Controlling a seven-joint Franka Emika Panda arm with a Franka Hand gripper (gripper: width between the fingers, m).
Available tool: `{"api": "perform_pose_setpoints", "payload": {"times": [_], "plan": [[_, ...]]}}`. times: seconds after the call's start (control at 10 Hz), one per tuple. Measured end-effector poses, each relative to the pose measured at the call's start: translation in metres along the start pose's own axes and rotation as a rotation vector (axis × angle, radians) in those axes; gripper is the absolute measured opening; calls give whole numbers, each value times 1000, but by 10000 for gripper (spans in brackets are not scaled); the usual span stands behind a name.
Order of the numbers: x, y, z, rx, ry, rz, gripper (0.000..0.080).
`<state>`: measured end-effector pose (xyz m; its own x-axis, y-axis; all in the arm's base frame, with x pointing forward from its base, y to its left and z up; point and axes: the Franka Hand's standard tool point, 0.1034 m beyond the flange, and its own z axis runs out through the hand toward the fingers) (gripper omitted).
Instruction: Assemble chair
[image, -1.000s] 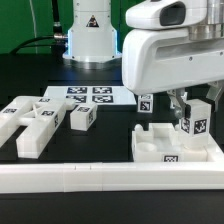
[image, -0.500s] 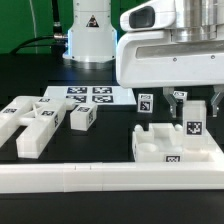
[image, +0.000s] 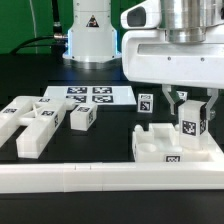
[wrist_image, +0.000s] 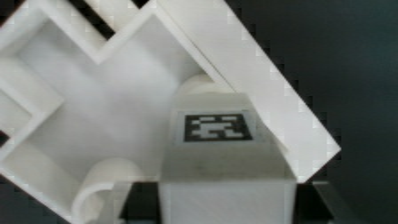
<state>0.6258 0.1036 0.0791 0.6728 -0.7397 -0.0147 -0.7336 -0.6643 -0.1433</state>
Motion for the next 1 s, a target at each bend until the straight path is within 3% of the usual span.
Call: {"api": "perform_pose_setpoints", "payload": {"times": [0.3,0.5,1.0], "plan": [[0,0,0,0,0,8,291],[-1,0,0,0,-1,-56,604],[-4,-3,0,-7,2,-591,647]]}}
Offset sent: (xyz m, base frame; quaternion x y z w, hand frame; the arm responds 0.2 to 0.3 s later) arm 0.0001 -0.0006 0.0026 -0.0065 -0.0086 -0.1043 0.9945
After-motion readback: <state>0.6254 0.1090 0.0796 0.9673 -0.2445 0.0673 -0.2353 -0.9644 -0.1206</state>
